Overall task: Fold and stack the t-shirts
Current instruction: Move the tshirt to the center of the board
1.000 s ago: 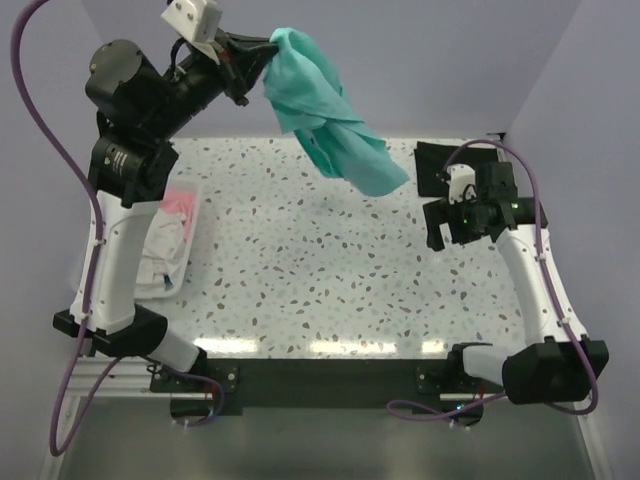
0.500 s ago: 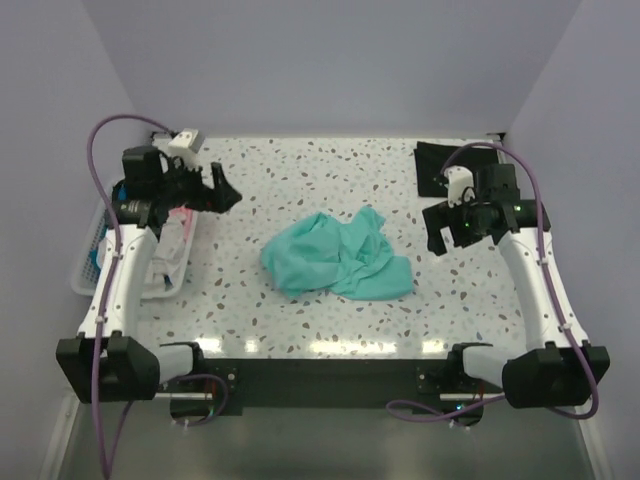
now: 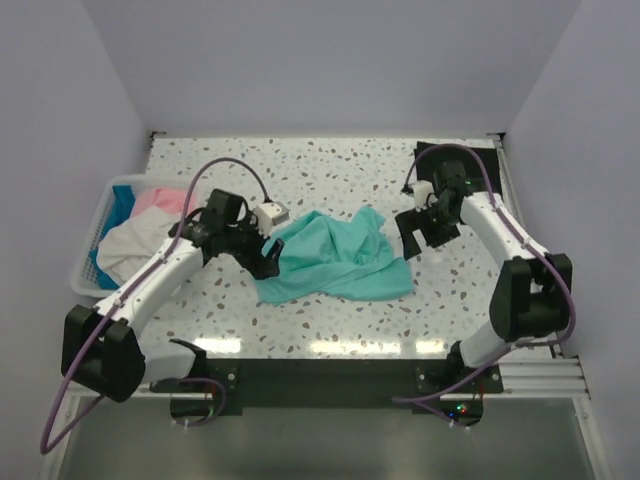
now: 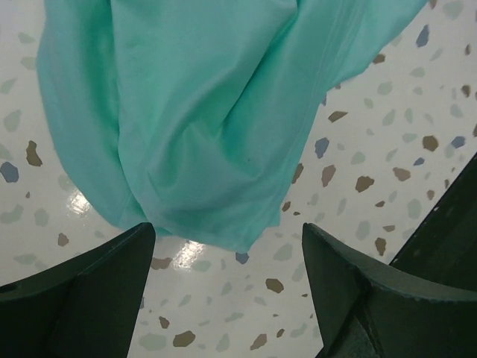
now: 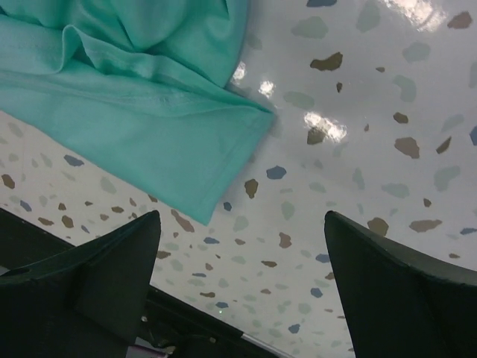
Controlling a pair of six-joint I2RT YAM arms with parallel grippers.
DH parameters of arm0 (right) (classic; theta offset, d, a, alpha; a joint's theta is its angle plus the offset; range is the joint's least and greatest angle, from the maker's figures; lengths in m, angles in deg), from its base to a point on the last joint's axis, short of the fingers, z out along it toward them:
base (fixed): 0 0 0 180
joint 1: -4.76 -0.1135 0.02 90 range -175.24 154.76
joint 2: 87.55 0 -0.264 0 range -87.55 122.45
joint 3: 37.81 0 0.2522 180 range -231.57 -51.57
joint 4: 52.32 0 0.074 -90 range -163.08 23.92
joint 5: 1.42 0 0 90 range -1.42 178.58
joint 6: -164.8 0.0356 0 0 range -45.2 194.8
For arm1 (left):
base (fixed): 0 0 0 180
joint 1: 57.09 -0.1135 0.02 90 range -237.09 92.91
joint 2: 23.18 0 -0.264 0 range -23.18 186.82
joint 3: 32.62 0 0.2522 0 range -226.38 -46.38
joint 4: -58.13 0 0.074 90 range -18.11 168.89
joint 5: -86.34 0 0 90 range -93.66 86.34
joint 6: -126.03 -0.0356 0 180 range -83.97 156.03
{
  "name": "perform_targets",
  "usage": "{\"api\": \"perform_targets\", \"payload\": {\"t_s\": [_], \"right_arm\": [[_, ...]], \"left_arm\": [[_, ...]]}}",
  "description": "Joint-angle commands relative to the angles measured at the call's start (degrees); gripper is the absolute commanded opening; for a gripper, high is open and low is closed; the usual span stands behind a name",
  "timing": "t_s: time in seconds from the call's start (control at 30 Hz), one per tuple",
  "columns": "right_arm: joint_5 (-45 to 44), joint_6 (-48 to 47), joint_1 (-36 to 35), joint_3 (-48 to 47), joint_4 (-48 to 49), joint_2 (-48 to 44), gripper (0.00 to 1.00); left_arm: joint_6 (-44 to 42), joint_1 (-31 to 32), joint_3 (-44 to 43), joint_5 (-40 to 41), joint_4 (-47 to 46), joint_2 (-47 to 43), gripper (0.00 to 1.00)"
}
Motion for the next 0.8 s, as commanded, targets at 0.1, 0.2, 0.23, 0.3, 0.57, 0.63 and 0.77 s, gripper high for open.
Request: {"api": "perform_targets", "payload": {"t_s": [0.1,0.2,0.23,0.3,0.57,0.63,0.77], "right_arm": [[1.0,7.1,-5.0,-7.2,9.6,10.8,0.95],[1.3,8.4,-5.8,-9.6,11.7,16.5,0.94],[1.3,8.4,-6.3,-10.0,11.9,17.6,0.92],[1.0,8.4,-7.7,-10.9,12.0,20.1,0.91],[2.7,7.7,-9.7,-11.9,9.9,22.9,0.91],[2.2,7.7,-10.1,-12.3,9.9,24.6,0.87],[0.1,7.3,-11.9,-15.0,10.6,28.3,0.55]], "left_arm": [[-9.4,7.1,5.9,15.9,-6.0,3.0,0.87],[-10.9,8.6,8.4,19.0,-8.1,4.3,0.88],[-11.4,9.0,9.2,19.5,-8.5,4.9,0.88],[-12.2,9.4,10.9,20.7,-8.8,5.0,0.86],[-16.9,15.1,15.5,19.3,-9.1,5.7,0.67],[-17.6,16.7,16.0,19.3,-9.5,6.7,0.62],[-19.1,18.6,15.9,18.2,-9.9,8.0,0.32]]}}
